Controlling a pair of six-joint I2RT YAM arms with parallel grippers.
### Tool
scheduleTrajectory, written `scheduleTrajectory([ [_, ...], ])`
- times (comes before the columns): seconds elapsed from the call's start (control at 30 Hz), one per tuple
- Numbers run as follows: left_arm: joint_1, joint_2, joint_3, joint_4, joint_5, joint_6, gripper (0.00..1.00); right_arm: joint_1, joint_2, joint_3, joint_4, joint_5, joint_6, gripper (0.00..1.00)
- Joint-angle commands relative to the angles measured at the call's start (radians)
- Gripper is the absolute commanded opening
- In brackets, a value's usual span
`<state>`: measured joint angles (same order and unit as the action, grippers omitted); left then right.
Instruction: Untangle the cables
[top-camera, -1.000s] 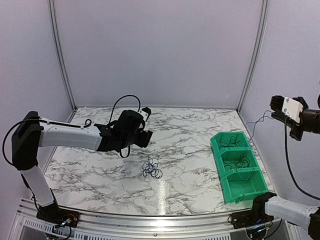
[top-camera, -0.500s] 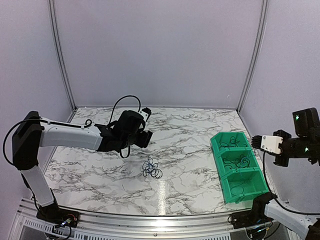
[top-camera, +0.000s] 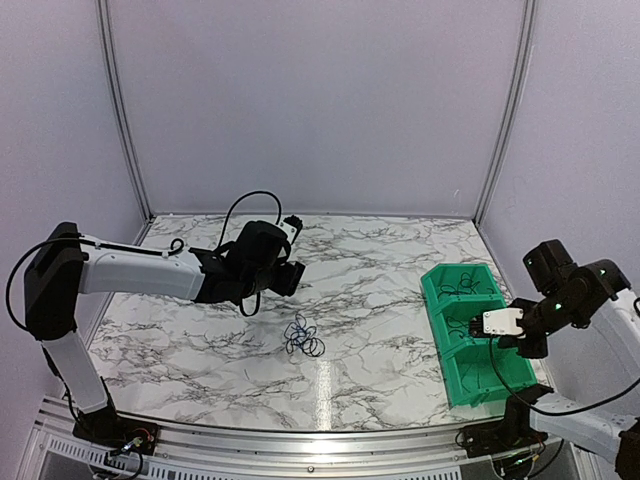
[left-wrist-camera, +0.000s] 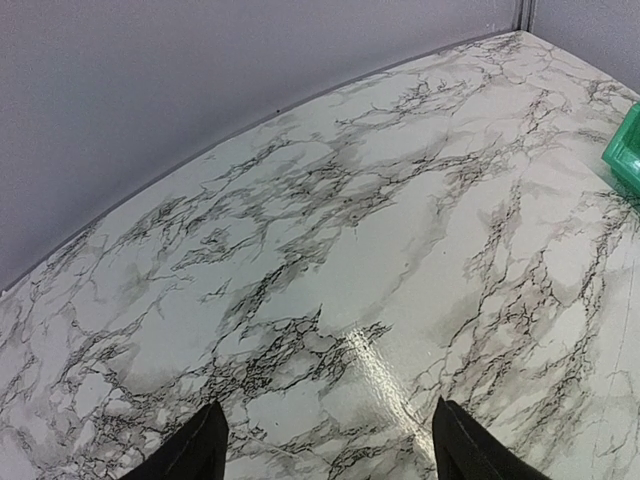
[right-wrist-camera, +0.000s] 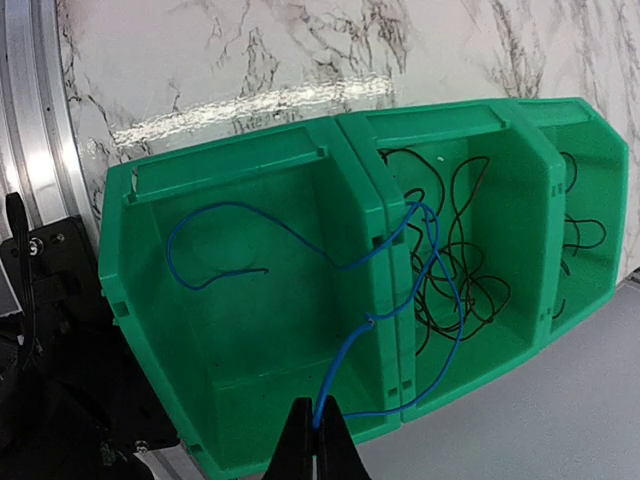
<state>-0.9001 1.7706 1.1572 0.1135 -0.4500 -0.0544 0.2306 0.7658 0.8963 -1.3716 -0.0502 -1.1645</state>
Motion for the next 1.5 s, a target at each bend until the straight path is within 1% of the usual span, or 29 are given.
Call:
scheduleTrajectory([
  [0.0, 0.001, -0.011, 0.017, -0.021, -0.009, 0.017, 0.72, -0.007, 0.039, 0.010, -0.004, -0.011, 0.019, 0.00],
  [0.1, 0.001, -0.004, 0.020, -0.022, -0.011, 0.019, 0.72, -0.007, 0.039, 0.075, -0.004, -0.015, 0.041, 0.00],
  [0.2, 0.001, 0.003, 0.023, -0.023, -0.009, 0.019, 0.72, -0.007, 0.004, 0.165, -0.004, -0.039, 0.030, 0.00],
  [0.33, 0.000, 0.015, 0.027, -0.024, -0.008, 0.021, 0.72, -0.006, -0.056, 0.274, -0.004, -0.117, 0.022, 0.00],
  [0.47, 0.000, 0.024, 0.033, -0.027, -0.004, 0.021, 0.72, -0.006, -0.162, 0.314, -0.004, -0.198, -0.052, 0.00],
  [0.63, 0.000, 0.029, 0.032, -0.027, -0.003, 0.021, 0.72, -0.007, -0.298, 0.256, -0.006, -0.180, -0.123, 0.00],
  [0.83, 0.000, 0.035, 0.034, -0.029, 0.006, 0.017, 0.72, -0.007, -0.344, 0.216, -0.004, -0.167, -0.125, 0.00],
  [0.97, 0.001, 0.035, 0.036, -0.031, 0.012, 0.013, 0.72, -0.007, -0.373, 0.092, 0.001, -0.130, -0.129, 0.00],
  [1.0, 0.001, 0.035, 0.035, -0.032, 0.014, 0.012, 0.72, -0.007, -0.379, 0.052, 0.018, -0.109, -0.120, 0.00],
  [1.07, 0.001, 0.034, 0.037, -0.035, 0.023, 0.007, 0.72, -0.007, -0.398, -0.002, 0.107, -0.082, -0.061, 0.00],
  [1.1, 0.000, 0.036, 0.039, -0.036, 0.039, 0.006, 0.72, -0.007, -0.406, -0.017, 0.124, -0.095, -0.054, 0.00],
  [1.17, 0.000, 0.033, 0.043, -0.040, 0.157, 0.009, 0.68, -0.007, -0.421, -0.035, 0.153, -0.137, -0.055, 0.00],
  [1.23, -0.002, 0.028, 0.042, -0.022, 0.352, -0.006, 0.62, -0.007, -0.433, -0.020, 0.199, -0.178, -0.025, 0.00],
  [1.33, -0.021, 0.028, 0.047, 0.061, 0.605, -0.093, 0.56, -0.007, -0.427, 0.046, 0.278, -0.224, 0.048, 0.00],
  [1.4, -0.058, 0.059, 0.083, 0.105, 0.683, -0.132, 0.55, -0.007, -0.405, 0.103, 0.331, -0.269, 0.134, 0.00],
  [1.47, -0.123, 0.118, 0.163, 0.112, 0.686, -0.115, 0.55, -0.007, -0.376, 0.151, 0.358, -0.322, 0.196, 0.00],
])
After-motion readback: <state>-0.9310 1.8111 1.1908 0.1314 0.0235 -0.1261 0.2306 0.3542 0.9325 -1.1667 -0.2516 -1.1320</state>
